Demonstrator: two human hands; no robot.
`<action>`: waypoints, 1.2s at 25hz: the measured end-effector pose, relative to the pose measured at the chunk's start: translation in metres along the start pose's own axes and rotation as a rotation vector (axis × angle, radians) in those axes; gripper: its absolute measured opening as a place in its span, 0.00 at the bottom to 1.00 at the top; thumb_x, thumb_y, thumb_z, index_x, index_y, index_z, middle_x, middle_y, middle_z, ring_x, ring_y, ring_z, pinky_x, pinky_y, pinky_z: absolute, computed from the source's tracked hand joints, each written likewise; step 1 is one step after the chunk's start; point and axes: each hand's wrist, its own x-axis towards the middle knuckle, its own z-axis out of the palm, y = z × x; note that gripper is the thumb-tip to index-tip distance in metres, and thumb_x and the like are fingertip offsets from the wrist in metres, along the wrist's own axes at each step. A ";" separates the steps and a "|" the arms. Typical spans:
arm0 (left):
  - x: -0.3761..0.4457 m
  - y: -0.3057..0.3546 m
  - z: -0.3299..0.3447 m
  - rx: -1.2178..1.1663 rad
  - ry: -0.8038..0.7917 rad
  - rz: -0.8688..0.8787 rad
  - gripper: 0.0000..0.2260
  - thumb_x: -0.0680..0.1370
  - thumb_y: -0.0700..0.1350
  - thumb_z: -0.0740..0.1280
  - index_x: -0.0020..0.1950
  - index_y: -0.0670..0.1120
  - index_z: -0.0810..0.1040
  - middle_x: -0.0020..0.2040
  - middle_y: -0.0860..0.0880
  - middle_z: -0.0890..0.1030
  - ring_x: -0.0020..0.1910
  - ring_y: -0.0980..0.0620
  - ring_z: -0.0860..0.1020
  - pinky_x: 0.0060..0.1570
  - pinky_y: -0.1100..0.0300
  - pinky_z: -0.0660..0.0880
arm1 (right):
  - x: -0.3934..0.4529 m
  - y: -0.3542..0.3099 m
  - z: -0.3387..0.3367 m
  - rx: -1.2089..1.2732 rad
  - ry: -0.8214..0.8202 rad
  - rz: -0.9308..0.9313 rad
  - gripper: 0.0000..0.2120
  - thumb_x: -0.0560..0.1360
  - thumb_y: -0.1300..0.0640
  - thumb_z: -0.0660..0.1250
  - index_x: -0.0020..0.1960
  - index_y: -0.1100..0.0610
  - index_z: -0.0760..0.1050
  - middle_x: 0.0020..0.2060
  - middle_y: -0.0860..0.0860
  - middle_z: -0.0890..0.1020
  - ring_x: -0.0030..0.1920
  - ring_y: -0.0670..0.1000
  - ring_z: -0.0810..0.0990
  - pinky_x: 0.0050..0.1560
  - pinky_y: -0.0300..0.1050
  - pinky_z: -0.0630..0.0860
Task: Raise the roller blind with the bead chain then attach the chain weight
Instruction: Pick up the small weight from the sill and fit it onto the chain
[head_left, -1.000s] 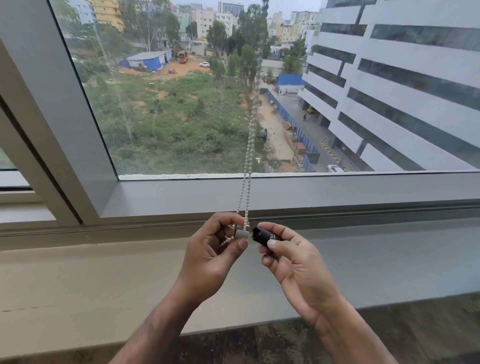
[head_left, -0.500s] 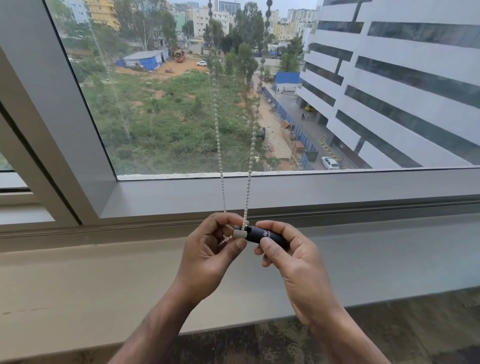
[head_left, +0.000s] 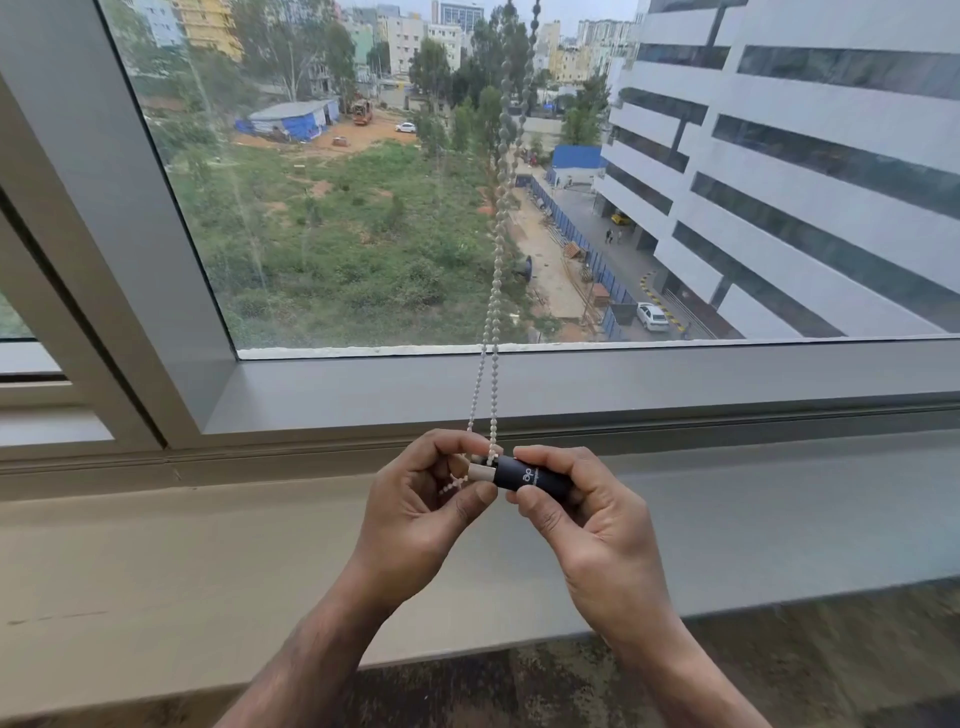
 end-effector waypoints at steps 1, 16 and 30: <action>0.000 -0.001 0.000 -0.002 0.000 -0.002 0.10 0.74 0.44 0.76 0.54 0.54 0.84 0.47 0.28 0.77 0.45 0.41 0.75 0.45 0.55 0.76 | 0.000 0.001 0.000 -0.008 0.000 -0.014 0.14 0.77 0.64 0.73 0.59 0.49 0.83 0.54 0.52 0.86 0.57 0.55 0.85 0.60 0.49 0.81; 0.005 -0.009 -0.003 0.007 0.028 0.008 0.17 0.73 0.54 0.79 0.60 0.52 0.84 0.53 0.41 0.87 0.54 0.39 0.85 0.58 0.48 0.81 | -0.002 0.014 0.007 0.049 0.064 0.105 0.08 0.78 0.60 0.71 0.56 0.54 0.83 0.45 0.52 0.89 0.42 0.53 0.88 0.43 0.43 0.83; -0.002 -0.052 -0.030 0.842 -0.016 0.330 0.21 0.75 0.33 0.76 0.66 0.46 0.82 0.56 0.55 0.86 0.60 0.49 0.79 0.57 0.48 0.80 | 0.026 0.073 0.030 -0.400 -0.160 0.218 0.07 0.77 0.56 0.73 0.49 0.43 0.79 0.44 0.44 0.85 0.48 0.45 0.83 0.50 0.46 0.79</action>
